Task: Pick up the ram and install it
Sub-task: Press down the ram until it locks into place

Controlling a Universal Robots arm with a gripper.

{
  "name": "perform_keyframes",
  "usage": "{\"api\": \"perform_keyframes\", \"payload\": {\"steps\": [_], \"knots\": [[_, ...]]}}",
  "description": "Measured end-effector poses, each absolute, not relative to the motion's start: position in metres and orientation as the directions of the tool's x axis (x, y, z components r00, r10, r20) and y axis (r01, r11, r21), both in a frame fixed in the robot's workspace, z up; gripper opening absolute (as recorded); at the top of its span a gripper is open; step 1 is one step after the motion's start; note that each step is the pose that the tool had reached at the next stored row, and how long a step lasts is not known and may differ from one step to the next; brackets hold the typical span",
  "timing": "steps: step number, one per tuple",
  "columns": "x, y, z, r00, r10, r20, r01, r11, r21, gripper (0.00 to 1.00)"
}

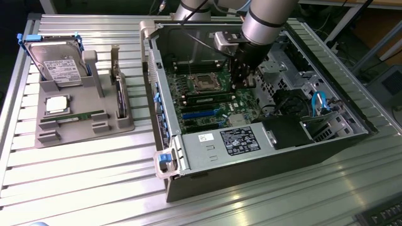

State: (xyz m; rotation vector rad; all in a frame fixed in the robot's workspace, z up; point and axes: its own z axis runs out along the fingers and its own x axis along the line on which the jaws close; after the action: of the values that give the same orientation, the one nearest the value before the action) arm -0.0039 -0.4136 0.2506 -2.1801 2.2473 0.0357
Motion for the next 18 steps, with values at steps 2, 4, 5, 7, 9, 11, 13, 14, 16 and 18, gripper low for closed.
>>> {"api": "perform_keyframes", "payload": {"steps": [2,4,5,7,9,11,13,14,16,18], "knots": [[-0.004,-0.414,0.246,-0.030,-0.999,-0.023,-1.000,0.030,0.009,0.11],[-0.003,-0.414,0.245,-0.030,-0.999,-0.023,-1.000,0.030,0.009,0.11],[-0.002,-0.413,0.245,-0.030,-0.999,-0.023,-1.000,0.030,0.009,0.11],[0.001,-0.413,0.244,-0.030,-0.999,-0.023,-1.000,0.030,0.009,0.11],[0.001,-0.413,0.243,-0.030,-0.999,-0.023,-1.000,0.030,0.009,0.11],[0.001,-0.413,0.239,-0.031,-0.999,-0.021,-1.000,0.030,0.009,0.11],[0.000,-0.412,0.238,-0.030,-0.999,-0.017,-1.000,0.030,0.009,0.11],[0.000,-0.412,0.238,-0.030,-0.999,-0.017,-1.000,0.030,0.009,0.11],[0.000,-0.412,0.238,-0.030,-0.999,-0.018,-1.000,0.030,0.009,0.11],[0.000,-0.412,0.238,-0.030,-0.999,-0.018,-1.000,0.030,0.009,0.11]]}}
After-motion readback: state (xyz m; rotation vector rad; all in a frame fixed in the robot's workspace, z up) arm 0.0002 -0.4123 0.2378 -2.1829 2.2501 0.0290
